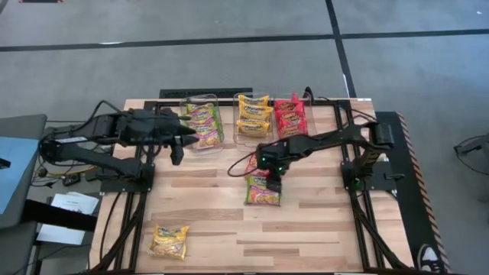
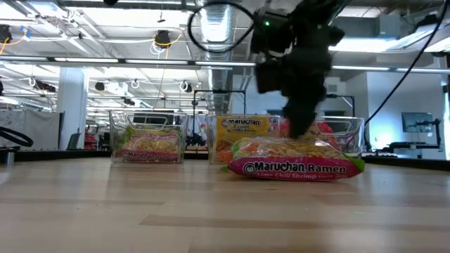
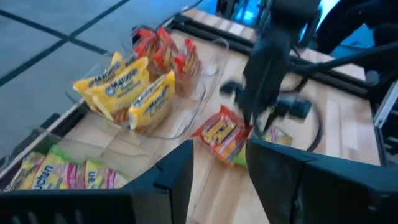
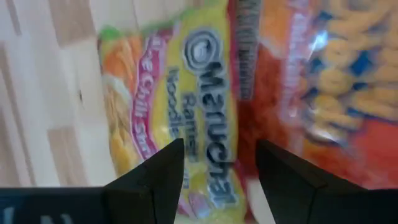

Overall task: Sort Maruchan noodles
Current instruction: Put the green noodle pack into the left transparent bin

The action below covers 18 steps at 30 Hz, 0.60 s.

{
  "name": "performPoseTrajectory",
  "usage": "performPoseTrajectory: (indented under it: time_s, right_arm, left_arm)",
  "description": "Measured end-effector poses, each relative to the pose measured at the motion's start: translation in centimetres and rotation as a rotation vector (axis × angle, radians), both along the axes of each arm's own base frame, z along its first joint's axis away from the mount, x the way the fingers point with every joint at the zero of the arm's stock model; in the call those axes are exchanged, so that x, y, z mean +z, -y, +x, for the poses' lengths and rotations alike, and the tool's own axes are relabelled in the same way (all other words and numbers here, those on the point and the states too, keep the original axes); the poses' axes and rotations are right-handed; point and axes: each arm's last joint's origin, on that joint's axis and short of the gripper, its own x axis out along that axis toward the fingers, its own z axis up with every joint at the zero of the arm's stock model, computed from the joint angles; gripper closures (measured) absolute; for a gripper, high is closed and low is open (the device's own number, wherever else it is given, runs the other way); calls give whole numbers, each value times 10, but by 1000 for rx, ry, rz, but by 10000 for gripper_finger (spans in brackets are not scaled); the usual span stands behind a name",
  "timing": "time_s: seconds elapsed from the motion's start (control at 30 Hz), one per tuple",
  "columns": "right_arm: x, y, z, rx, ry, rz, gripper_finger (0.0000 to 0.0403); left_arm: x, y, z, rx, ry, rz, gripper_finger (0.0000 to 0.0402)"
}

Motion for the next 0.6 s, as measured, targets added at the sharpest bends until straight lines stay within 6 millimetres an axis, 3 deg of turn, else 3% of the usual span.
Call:
performPoseTrajectory:
  time_s: [0.1, 0.43, 0.6]
  right_arm:
    - [-10, -3, -1, 16, -56, 4, 183]
    - [-35, -6, 9, 22, -113, 41, 188]
    - [-36, -7, 9, -18, -123, 52, 239]
  left_arm:
    - [8, -1, -2, -2, 24, 9, 266]
    - [4, -1, 0, -14, -20, 24, 265]
    - [4, -1, 0, -11, -10, 20, 265]
